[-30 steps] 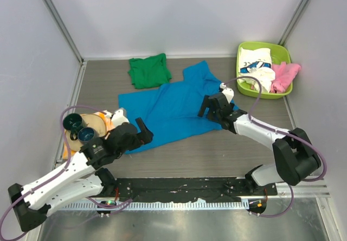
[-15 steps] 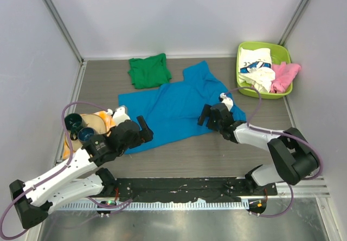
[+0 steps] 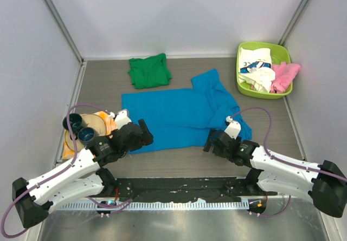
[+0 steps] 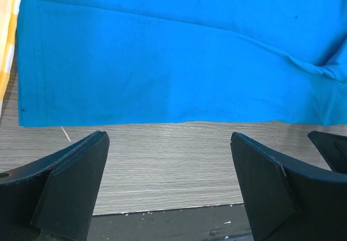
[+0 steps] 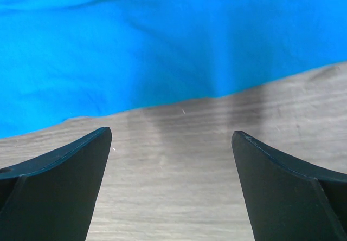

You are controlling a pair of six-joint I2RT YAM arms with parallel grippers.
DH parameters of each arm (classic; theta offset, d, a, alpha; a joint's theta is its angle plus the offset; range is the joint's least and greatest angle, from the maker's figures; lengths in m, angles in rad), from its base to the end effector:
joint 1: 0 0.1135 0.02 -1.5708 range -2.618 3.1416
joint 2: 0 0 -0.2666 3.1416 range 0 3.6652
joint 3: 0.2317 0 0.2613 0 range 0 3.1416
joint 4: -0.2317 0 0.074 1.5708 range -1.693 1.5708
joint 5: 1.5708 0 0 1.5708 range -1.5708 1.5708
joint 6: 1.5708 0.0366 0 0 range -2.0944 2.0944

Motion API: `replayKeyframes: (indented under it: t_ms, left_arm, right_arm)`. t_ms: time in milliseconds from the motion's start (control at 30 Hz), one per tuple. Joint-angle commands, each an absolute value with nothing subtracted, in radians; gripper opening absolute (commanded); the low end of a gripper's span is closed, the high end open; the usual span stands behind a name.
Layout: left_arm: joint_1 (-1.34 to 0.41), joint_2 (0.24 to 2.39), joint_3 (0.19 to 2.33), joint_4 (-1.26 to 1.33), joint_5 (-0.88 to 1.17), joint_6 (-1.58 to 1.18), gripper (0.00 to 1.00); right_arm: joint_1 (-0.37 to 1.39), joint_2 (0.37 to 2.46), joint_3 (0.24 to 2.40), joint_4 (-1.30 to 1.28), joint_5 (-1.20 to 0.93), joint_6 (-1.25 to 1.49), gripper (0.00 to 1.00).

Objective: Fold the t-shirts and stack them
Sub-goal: Fold the tshirt

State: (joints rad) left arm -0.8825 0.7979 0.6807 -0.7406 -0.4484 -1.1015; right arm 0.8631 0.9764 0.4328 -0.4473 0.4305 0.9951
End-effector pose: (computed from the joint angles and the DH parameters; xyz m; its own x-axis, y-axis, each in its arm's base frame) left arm 0.1161 -0.1161 0.2533 -0.6774 -0.4417 -0.5883 -0.1952 0.8790 -0.4351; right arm 0.1274 0.1255 0.1645 -0.7506 0.2953 -0.5911 0.1612 0.9494 0.2696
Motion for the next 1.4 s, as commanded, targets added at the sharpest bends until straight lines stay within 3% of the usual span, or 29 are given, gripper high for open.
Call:
replayKeyframes:
  t_ms: [0,167,300,467,667,700,867,967,1133,1367]
  left_arm:
    - [-0.887,0.818,0.664,-0.683,-0.430,-1.126,1.00]
    - [-0.887,0.830,0.666,-0.669,-0.436,-1.109,1.00]
    - [-0.887,0.863,0.702,-0.664,-0.446,-1.085,1.00]
    - [-0.887,0.911,0.752,-0.670,-0.475,-1.037,1.00]
    - [-0.885,0.934,0.801,-0.677,-0.505,-1.005,1.00]
    - [-0.885,0.936,0.801,-0.678,-0.506,-1.003,1.00]
    - [-0.885,0.948,0.785,-0.661,-0.500,-1.003,1.00]
    - [-0.885,0.954,0.778,-0.657,-0.499,-1.003,1.00]
    - [-0.885,0.968,0.779,-0.650,-0.500,-0.999,1.00]
    - [-0.885,0.997,0.773,-0.627,-0.488,-0.997,1.00]
  right_arm:
    - [0.931,0.902,0.449,-0.670,0.552,1.176,1.00]
    - [0.988,0.890,0.601,-0.752,0.748,1.132,1.00]
    - [0.983,1.021,0.739,-0.747,0.903,0.996,1.00]
    - [0.898,1.195,0.799,-0.582,0.872,0.868,0.98]
    - [0.668,1.278,0.764,-0.376,0.715,0.770,0.77]
    - [0.631,1.285,0.762,-0.362,0.684,0.766,0.69]
    - [0.558,1.344,0.752,-0.302,0.594,0.758,0.41]
    - [0.552,1.373,0.742,-0.295,0.562,0.772,0.31]
    - [0.551,1.370,0.700,-0.287,0.534,0.781,0.30]
    - [0.552,1.322,0.652,-0.301,0.534,0.787,0.40]
